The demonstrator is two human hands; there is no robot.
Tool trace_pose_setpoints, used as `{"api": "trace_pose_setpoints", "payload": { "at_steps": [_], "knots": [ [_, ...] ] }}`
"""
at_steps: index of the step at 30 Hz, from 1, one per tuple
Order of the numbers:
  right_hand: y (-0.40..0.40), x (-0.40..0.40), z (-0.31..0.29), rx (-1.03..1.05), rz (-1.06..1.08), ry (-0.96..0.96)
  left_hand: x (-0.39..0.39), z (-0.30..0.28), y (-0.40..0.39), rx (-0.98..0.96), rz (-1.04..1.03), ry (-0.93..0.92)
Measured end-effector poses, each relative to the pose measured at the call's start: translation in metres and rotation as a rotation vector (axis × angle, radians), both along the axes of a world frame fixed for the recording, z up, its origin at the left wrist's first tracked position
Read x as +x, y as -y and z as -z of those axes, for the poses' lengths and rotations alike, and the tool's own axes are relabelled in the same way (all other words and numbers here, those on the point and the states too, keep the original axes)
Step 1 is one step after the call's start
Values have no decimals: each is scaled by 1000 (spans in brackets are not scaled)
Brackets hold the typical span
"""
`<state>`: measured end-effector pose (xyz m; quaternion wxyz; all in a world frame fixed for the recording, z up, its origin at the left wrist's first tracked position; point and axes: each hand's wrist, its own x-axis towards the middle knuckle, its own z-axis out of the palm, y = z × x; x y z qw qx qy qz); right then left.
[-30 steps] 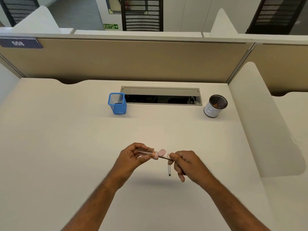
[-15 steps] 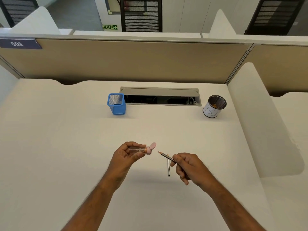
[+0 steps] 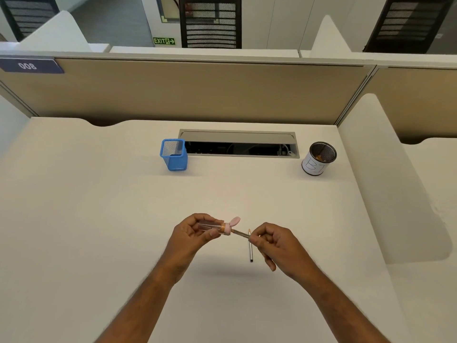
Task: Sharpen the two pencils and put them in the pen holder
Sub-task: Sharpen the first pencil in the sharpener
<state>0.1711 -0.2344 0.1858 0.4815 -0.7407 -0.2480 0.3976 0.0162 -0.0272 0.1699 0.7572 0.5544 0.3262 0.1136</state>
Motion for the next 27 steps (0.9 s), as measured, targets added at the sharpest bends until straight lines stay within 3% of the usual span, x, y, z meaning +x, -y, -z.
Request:
{"api": "trace_pose_setpoints", "payload": {
  "at_steps": [7,9,14,21,27],
  "knots": [
    [-2,-5,-3,-2,17,346,4,-5,9,8,17,-12],
    [-2,-5,-4,-20,-11,320,5,-7,8,13,28,-17],
    [-5,-4,-6,-26,0,6,7,-11,3,29,88,-16],
    [-2,-3,-5,51,-4,58,6,-8,5,14,11,0],
    [1,-4,-3,45,43,264,5,-9,4,-7,-14,23]
  ]
}}
